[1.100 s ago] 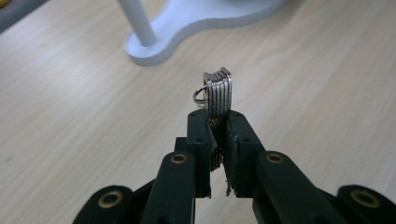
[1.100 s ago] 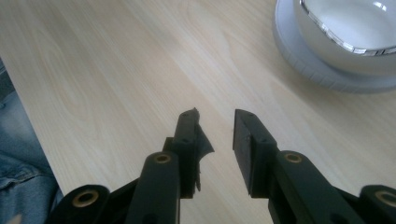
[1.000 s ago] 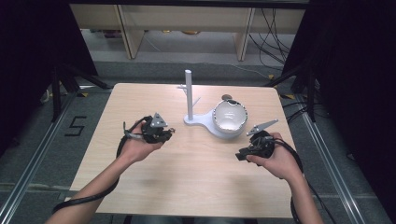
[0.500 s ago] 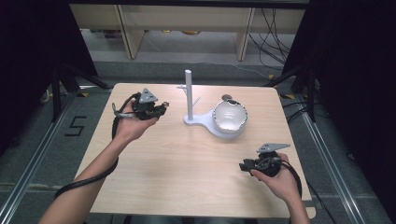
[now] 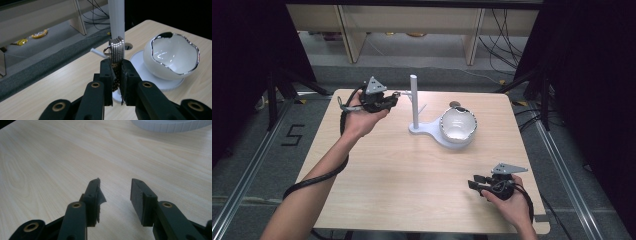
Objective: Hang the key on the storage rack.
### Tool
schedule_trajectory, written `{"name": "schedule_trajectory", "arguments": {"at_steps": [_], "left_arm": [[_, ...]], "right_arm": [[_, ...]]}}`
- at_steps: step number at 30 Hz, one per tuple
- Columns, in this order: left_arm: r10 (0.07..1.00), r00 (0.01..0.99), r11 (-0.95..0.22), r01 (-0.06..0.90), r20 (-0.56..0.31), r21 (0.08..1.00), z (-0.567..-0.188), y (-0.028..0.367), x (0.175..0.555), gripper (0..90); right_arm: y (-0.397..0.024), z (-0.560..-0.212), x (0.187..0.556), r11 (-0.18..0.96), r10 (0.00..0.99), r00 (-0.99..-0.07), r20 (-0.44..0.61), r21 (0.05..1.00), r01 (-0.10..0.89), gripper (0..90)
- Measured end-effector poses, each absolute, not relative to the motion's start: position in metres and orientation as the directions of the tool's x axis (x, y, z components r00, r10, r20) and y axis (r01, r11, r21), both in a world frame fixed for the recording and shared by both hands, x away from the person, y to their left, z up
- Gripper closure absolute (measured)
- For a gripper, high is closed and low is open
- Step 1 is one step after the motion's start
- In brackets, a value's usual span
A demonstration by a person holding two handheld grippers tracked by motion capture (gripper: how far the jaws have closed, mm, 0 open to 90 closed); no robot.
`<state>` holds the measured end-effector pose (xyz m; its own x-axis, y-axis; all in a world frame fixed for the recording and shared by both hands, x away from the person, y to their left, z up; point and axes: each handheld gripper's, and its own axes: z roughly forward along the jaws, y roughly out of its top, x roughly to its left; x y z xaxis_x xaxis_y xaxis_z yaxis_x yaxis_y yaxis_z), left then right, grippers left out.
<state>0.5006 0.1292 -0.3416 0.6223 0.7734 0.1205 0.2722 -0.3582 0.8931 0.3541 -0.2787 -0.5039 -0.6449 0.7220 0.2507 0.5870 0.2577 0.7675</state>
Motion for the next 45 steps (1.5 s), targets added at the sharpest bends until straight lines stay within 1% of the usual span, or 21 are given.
{"name": "schedule_trajectory", "arguments": {"at_steps": [3, 4, 7, 8, 9, 11, 12, 13, 18, 19, 20, 21, 25, 27, 28, 29, 31, 32, 38, 40, 45], "left_arm": [[0.778, 0.618, -0.345, 0.267, 0.115, 0.9, -0.34, 0.124, 0.503, 81.0], [0.781, 0.615, -0.337, 0.267, 0.11, 0.903, -0.34, 0.123, 0.504, 81.0], [0.786, 0.608, -0.334, 0.261, 0.114, 0.906, -0.339, 0.12, 0.508, 81.0], [0.783, 0.61, -0.346, 0.261, 0.124, 0.901, -0.339, 0.12, 0.509, 81.0], [0.785, 0.608, -0.336, 0.259, 0.117, 0.905, -0.339, 0.118, 0.51, 81.0], [0.785, 0.606, -0.348, 0.259, 0.129, 0.901, -0.34, 0.117, 0.511, 81.0], [0.784, 0.606, -0.352, 0.259, 0.133, 0.9, -0.34, 0.117, 0.512, 81.0], [0.789, 0.602, -0.343, 0.263, 0.125, 0.902, -0.341, 0.116, 0.512, 81.0], [0.797, 0.592, -0.347, 0.287, 0.119, 0.893, -0.346, 0.117, 0.514, 80.9], [0.795, 0.593, -0.348, 0.268, 0.131, 0.898, -0.346, 0.117, 0.515, 80.9], [0.799, 0.591, -0.334, 0.287, 0.109, 0.898, -0.347, 0.116, 0.514, 80.9], [0.8, 0.59, -0.333, 0.285, 0.109, 0.899, -0.347, 0.116, 0.513, 80.9], [0.794, 0.593, -0.353, 0.27, 0.134, 0.896, -0.348, 0.119, 0.512, 80.9], [0.798, 0.592, -0.334, 0.283, 0.11, 0.899, -0.349, 0.119, 0.51, 80.9], [0.789, 0.598, -0.36, 0.266, 0.14, 0.894, -0.348, 0.121, 0.511, 80.9], [0.789, 0.598, -0.365, 0.267, 0.144, 0.892, -0.348, 0.121, 0.51, 80.9], [0.794, 0.596, -0.349, 0.284, 0.121, 0.893, -0.35, 0.119, 0.508, 80.9], [0.794, 0.595, -0.355, 0.285, 0.126, 0.89, -0.35, 0.119, 0.507, 80.9], [0.78, 0.606, -0.397, 0.282, 0.159, 0.873, -0.353, 0.119, 0.507, 80.9], [0.781, 0.607, -0.395, 0.3, 0.145, 0.868, -0.356, 0.118, 0.506, 80.9], [0.777, 0.608, -0.412, 0.295, 0.163, 0.862, -0.358, 0.117, 0.509, 80.9]], "right_arm": [[-0.278, -0.505, 0.353, 0.242, 0.729, -0.633, 0.261, 0.767, 0.595, 59.3], [-0.28, -0.505, 0.353, 0.258, 0.724, -0.648, 0.238, 0.778, 0.573, 59.1], [-0.279, -0.507, 0.354, 0.255, 0.72, -0.652, 0.239, 0.782, 0.569, 59.1], [-0.277, -0.506, 0.352, 0.234, 0.719, -0.638, 0.276, 0.768, 0.596, 59.1], [-0.278, -0.507, 0.354, 0.255, 0.719, -0.653, 0.239, 0.783, 0.568, 59.2], [-0.279, -0.504, 0.353, 0.252, 0.722, -0.648, 0.244, 0.779, 0.574, 59.1], [-0.278, -0.504, 0.352, 0.226, 0.719, -0.636, 0.28, 0.771, 0.595, 59.2], [-0.28, -0.504, 0.353, 0.251, 0.722, -0.646, 0.247, 0.777, 0.577, 59.1], [-0.279, -0.505, 0.352, 0.219, 0.713, -0.633, 0.302, 0.762, 0.61, 59.1], [-0.279, -0.505, 0.352, 0.218, 0.714, -0.632, 0.302, 0.761, 0.611, 59.2], [-0.279, -0.505, 0.352, 0.218, 0.713, -0.632, 0.305, 0.76, 0.613, 59.2], [-0.28, -0.505, 0.353, 0.242, 0.722, -0.638, 0.268, 0.766, 0.596, 59.2], [-0.279, -0.507, 0.355, 0.252, 0.713, -0.651, 0.261, 0.77, 0.585, 59.2], [-0.28, -0.507, 0.354, 0.255, 0.717, -0.649, 0.257, 0.769, 0.586, 59.2], [-0.278, -0.507, 0.353, 0.231, 0.712, -0.638, 0.293, 0.76, 0.607, 59.2], [-0.278, -0.508, 0.353, 0.227, 0.712, -0.637, 0.295, 0.762, 0.607, 59.1], [-0.278, -0.508, 0.353, 0.224, 0.712, -0.633, 0.302, 0.757, 0.614, 59.2], [-0.279, -0.506, 0.354, 0.242, 0.717, -0.636, 0.284, 0.755, 0.609, 59.2], [-0.278, -0.507, 0.353, 0.234, 0.719, -0.624, 0.306, 0.739, 0.631, 59.2], [-0.278, -0.508, 0.353, 0.226, 0.715, -0.627, 0.31, 0.746, 0.627, 59.1], [-0.279, -0.506, 0.352, 0.235, 0.72, -0.622, 0.308, 0.736, 0.635, 59.2]]}}
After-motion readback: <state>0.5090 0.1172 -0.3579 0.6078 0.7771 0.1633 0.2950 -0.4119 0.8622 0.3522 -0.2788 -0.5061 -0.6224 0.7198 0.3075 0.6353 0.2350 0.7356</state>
